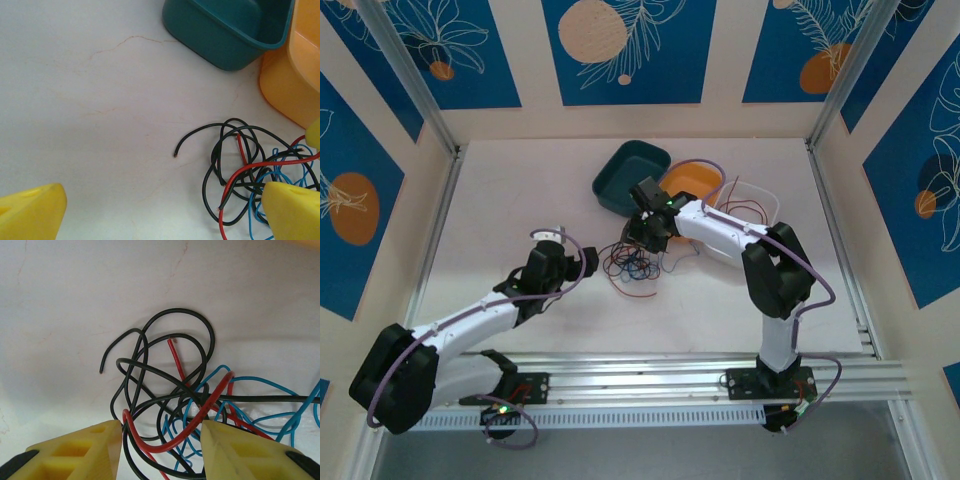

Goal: Untangle the cables

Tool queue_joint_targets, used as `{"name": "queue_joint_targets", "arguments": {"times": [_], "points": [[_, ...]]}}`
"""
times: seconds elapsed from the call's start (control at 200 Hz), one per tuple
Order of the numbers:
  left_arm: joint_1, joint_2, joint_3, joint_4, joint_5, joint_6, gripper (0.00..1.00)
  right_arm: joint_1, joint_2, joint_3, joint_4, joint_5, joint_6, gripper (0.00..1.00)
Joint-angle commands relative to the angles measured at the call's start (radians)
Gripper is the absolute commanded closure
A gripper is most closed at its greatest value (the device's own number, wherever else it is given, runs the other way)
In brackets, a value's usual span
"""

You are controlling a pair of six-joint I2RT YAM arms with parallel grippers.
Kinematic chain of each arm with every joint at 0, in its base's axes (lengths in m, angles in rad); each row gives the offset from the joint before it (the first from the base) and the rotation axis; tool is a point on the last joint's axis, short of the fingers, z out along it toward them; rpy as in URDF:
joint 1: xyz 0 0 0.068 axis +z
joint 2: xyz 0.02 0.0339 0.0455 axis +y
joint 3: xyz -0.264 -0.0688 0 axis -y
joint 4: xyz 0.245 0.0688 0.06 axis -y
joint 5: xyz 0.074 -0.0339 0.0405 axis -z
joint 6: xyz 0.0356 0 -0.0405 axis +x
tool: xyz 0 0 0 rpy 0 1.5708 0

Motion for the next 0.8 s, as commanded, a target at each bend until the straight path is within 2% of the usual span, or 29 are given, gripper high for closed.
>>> {"name": "queue_joint_targets", "arguments": {"times": [0.0,0.095,0.22,0.455,0.58,0.795], "points": [[0.015,-0.002,-0.01,0.032,-0.008,0.015,0.0,0.0,0.001,-0.001,0.011,-0.019,0.022,0.56],[0.014,0.004,-0.008,0.032,-0.003,0.017,0.0,-0.002,0.015,0.003,0.025,-0.029,0.019,0.62],[0.014,0.009,-0.006,0.03,0.0,0.017,0.0,0.003,0.025,0.018,0.038,-0.055,0.013,0.79],[0.015,0.008,-0.003,0.026,-0.003,0.008,0.0,0.039,0.005,0.039,0.051,-0.075,-0.017,0.94],[0.015,0.009,-0.002,0.022,-0.003,0.003,0.0,0.05,0.009,0.041,0.053,-0.088,-0.02,0.94],[0.014,0.008,0.002,0.011,0.001,-0.002,0.0,0.053,0.052,0.041,0.049,-0.105,-0.009,0.83]]}}
